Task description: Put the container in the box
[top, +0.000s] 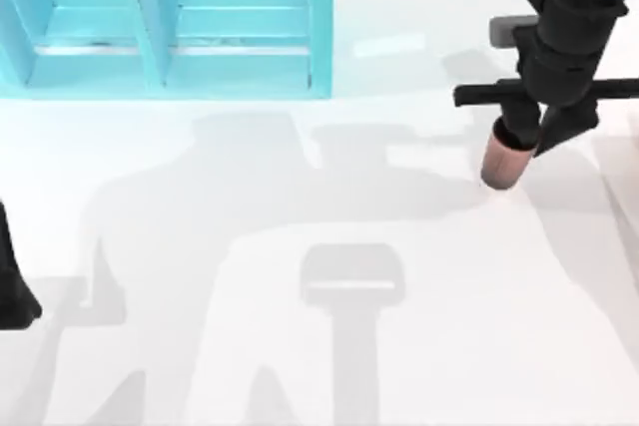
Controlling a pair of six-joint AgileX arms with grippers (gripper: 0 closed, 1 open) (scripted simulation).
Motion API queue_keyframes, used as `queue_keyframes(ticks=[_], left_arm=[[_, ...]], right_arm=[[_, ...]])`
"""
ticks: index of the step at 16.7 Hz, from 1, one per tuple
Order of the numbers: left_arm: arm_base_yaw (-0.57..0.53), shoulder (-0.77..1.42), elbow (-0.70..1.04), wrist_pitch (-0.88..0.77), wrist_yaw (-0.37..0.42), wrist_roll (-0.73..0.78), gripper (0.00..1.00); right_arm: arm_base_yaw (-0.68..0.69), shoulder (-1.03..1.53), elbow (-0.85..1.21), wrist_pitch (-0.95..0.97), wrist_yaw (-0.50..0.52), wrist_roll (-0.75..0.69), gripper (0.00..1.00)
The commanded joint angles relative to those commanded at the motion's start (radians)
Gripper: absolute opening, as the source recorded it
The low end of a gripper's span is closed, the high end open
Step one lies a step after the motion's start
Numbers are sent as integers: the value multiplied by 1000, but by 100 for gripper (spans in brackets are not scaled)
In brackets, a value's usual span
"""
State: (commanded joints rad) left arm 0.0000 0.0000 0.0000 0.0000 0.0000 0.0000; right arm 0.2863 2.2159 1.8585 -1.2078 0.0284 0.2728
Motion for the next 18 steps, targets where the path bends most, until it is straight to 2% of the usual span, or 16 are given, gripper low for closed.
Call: queue_keyframes(ticks=[3,8,11,14,18], left_arm=[[0,0,0,0,0,0,100],[0,0,0,0,0,0,100],[0,0,0,0,0,0,100],[0,0,0,0,0,0,100],[0,0,0,0,0,0,100]], right_arm=[[-157,-86,-1,-64,16,-159,0],[-532,-237,-28,-179,37,-507,0],[-692,-302,-50,-232,44,-664,0],[-756,-335,-61,-257,45,-728,0],[-754,-332,-58,-255,46,-728,0]])
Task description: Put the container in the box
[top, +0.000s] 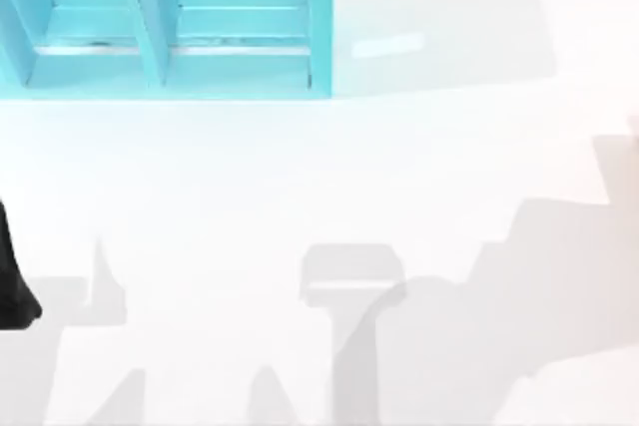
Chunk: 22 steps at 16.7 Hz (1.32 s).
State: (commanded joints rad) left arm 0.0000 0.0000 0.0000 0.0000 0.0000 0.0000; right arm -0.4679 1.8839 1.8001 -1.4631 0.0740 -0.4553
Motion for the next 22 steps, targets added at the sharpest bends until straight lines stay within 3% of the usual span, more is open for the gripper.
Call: queue_keyframes(ticks=[10,15,22], left_arm=[[0,0,0,0,0,0,100],[0,0,0,0,0,0,100],[0,0,0,0,0,0,100]], right_arm=[[7,-17,-265,246,-1,8,0],[7,-19,-280,259,-1,9,0],[7,-19,-280,259,-1,9,53]])
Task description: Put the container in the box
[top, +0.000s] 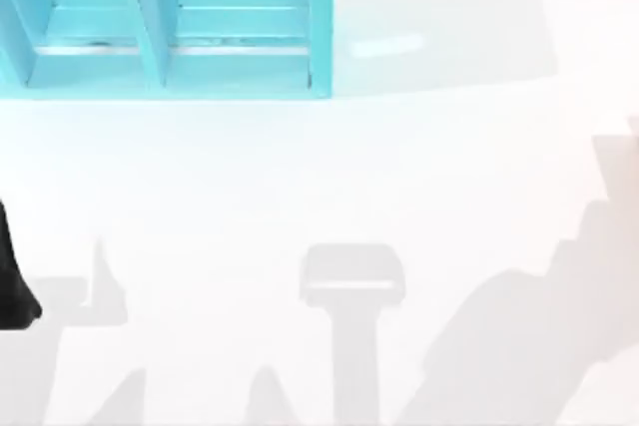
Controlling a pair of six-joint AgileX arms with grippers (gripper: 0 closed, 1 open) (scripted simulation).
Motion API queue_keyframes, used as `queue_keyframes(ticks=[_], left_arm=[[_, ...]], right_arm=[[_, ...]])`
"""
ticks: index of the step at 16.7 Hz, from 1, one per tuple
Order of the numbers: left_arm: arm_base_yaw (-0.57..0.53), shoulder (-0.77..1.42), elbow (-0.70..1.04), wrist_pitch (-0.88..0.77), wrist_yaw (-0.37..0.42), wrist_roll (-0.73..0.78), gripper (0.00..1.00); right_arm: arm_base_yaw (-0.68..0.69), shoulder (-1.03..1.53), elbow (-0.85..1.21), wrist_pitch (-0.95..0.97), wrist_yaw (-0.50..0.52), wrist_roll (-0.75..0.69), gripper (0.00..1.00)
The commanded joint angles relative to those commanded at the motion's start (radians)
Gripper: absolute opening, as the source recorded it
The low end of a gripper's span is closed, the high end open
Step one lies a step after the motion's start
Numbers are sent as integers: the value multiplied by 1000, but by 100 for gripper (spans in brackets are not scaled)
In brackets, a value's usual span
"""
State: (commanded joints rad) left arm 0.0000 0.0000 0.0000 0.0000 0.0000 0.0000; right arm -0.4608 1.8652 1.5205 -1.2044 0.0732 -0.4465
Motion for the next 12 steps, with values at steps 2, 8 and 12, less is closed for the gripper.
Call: queue_keyframes(ticks=[2,8,12], left_arm=[[0,0,0,0,0,0,100],[0,0,0,0,0,0,100],[0,0,0,0,0,0,100]], right_arm=[[0,0,0,0,0,0,68],[0,0,0,0,0,0,100],[0,0,0,0,0,0,100]])
